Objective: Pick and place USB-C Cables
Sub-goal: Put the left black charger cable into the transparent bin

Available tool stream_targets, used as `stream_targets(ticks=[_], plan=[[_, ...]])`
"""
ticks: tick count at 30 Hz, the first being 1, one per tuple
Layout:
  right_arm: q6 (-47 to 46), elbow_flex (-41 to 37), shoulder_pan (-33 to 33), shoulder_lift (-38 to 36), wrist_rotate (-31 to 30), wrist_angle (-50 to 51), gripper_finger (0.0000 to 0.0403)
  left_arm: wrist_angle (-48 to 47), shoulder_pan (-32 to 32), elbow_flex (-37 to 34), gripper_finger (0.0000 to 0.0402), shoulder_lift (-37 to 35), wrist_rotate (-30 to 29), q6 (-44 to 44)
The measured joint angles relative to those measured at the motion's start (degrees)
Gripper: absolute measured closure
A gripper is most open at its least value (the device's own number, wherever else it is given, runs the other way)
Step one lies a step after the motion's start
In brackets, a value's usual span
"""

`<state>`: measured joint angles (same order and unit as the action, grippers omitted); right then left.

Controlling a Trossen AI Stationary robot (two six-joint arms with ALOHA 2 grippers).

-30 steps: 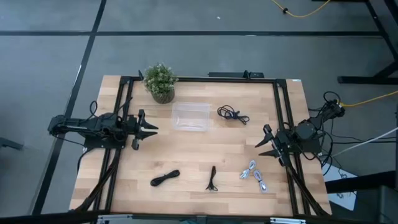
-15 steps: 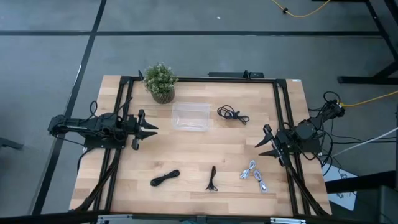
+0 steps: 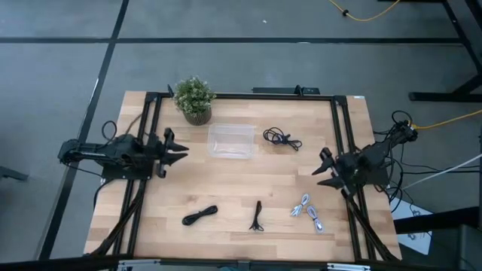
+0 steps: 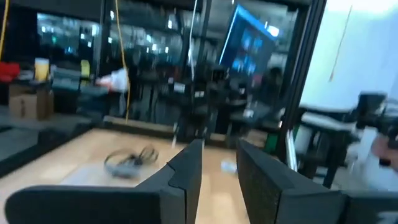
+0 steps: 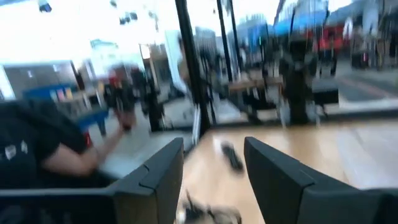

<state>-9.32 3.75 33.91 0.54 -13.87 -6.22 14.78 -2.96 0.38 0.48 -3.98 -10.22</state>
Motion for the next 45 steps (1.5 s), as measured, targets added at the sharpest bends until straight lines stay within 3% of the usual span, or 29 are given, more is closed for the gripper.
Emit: stream_targets(ticks=[11,19,24,29,34,37,42,45], plan=[[9.5,0.0,-0.1,0.0,-0.6,-29.4,0.0228,26.6,0.0,0.0,0.0308,0.0,-3.0,-0.2],[14.1,0.0,-0.1,0.0,0.3,-30.5,0.0228,27.9,0.0,0.1,0.0308,0.0,-1.9,-1.6],[20.7,1.1,-0.1,0.7,-2.0,-38.2,0.0228,28.1,0.0,0.7,0.0308,0.0,-6.9,-0.1],[32.8,8.6,-0.1,5.7,-3.5,-41.9,0.0228,26.7,0.0,7.9,0.0308,4.0,-13.4,6.8],[43.7,19.6,-0.1,14.9,-3.5,-42.1,0.0228,27.0,0.0,20.5,0.0308,12.3,-8.1,16.7],[46.2,27.1,0.0,20.6,-12.3,-37.3,0.0228,21.1,0.0,28.8,0.0308,19.3,-7.7,20.4],[45.2,41.9,-0.1,29.4,-36.8,-16.7,0.0228,-3.3,0.0,45.3,0.0308,30.8,-17.8,20.9],[41.2,49.4,-0.1,34.2,-47.0,-6.1,0.0228,-15.9,0.1,54.1,0.0308,37.2,-22.5,19.9]])
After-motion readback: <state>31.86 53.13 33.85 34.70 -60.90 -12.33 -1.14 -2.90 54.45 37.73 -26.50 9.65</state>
